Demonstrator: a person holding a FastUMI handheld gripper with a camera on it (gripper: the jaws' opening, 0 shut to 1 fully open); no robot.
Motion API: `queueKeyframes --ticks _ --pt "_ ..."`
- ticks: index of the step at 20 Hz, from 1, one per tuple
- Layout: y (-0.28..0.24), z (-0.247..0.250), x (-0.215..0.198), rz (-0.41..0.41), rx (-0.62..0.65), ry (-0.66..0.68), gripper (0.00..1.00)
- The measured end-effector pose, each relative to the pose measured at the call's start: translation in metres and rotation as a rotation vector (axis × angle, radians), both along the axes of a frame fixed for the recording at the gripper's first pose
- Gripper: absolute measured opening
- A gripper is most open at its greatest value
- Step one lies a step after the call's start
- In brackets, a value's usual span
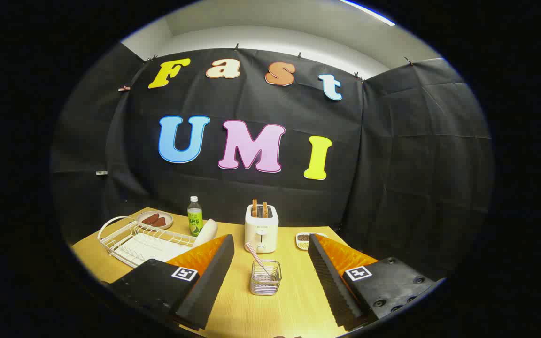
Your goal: Take the plate from the dish rack, then take the spoon from the basket and place it into the plate.
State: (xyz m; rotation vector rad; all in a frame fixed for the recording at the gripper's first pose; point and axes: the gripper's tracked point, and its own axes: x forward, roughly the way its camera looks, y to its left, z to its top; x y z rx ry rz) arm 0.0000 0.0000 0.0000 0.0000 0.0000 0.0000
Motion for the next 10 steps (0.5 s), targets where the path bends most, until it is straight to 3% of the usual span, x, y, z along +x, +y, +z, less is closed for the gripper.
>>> queueKeyframes --ticks 10 --pt "0.003 -0.008 0.014 -0.005 0.041 0.041 0.98"
